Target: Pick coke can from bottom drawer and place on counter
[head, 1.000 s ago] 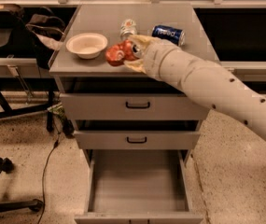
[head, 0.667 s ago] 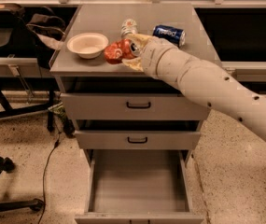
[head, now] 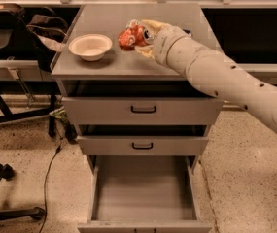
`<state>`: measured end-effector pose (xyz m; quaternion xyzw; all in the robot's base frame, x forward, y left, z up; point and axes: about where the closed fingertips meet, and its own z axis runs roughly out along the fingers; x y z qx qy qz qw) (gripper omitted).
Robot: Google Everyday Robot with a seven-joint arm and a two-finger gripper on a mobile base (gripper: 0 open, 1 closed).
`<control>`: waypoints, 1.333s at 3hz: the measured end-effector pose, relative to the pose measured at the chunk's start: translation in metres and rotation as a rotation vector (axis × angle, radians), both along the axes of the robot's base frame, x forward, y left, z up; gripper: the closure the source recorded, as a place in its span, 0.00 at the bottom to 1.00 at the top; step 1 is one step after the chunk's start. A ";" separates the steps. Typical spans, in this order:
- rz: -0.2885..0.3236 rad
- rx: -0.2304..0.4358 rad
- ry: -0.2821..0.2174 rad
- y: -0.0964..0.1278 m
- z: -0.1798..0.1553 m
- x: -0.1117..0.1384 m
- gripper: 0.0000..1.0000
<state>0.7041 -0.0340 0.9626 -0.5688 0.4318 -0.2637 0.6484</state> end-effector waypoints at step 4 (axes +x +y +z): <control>-0.008 -0.007 0.002 -0.004 -0.003 0.003 0.19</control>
Offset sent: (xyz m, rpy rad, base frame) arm 0.0029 -0.0045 -0.0026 -0.0070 0.0023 -0.0077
